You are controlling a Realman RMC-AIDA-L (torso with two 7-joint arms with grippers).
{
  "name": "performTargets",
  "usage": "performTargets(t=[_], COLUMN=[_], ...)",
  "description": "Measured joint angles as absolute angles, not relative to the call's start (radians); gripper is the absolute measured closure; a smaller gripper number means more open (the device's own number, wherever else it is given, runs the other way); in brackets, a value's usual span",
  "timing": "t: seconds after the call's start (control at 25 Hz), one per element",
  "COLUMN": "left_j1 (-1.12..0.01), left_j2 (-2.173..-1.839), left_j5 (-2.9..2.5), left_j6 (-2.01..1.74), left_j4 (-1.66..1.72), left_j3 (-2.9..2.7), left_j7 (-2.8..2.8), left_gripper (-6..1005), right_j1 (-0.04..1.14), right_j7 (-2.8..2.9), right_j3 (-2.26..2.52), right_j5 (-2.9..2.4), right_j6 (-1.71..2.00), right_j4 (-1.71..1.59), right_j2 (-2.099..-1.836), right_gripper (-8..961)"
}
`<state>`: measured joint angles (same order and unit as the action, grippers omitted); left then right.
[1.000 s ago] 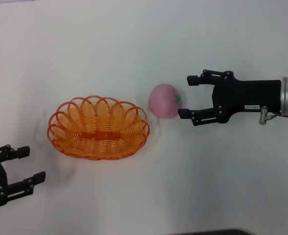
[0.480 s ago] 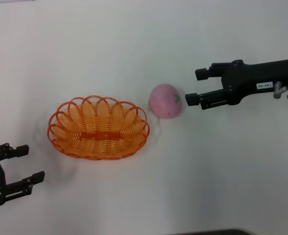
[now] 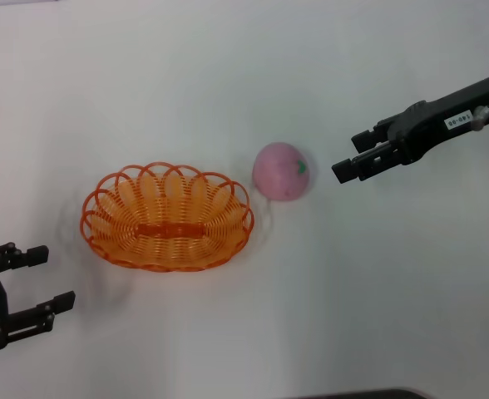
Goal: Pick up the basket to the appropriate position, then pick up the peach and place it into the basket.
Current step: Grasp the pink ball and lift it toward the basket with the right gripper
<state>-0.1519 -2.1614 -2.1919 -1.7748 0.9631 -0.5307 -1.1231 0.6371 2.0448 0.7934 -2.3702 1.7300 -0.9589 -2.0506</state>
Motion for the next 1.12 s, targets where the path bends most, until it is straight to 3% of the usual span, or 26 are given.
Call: performTargets(t=[0.16,0.36,0.92,1.12], left_j1=[-0.152,-0.157,-0.15,-0.149], left_j2=[-2.161,-2.161,-2.161,-2.161], left_j5=[-2.192,-2.199,-2.199,-2.193], left_j6=[-1.775,-1.775,-1.775,-1.775], left_j4=[0.961,0.962,0.96,0.959], left_j3=[-0.531,-0.531,-0.531,-0.531], left_j7=[-1.122,-1.121,-1.121,-1.121], left_gripper=[269,269,267,266], right_j1=[0.694,0.757,0.81,0.815], right_j7=[2.067,2.094,2.172,2.193], right_j3=[0.796,0.802,0.989,1.072], right_j5=[-2.46,-2.579,-2.608,-2.58], right_j6=[1.748,1.743,1.649,1.572], right_j4=[-0.988,-1.036,-1.028,-0.972], right_j2=[-2.064,-2.082,-2.1,-2.101], right_gripper=[42,167,8,14])
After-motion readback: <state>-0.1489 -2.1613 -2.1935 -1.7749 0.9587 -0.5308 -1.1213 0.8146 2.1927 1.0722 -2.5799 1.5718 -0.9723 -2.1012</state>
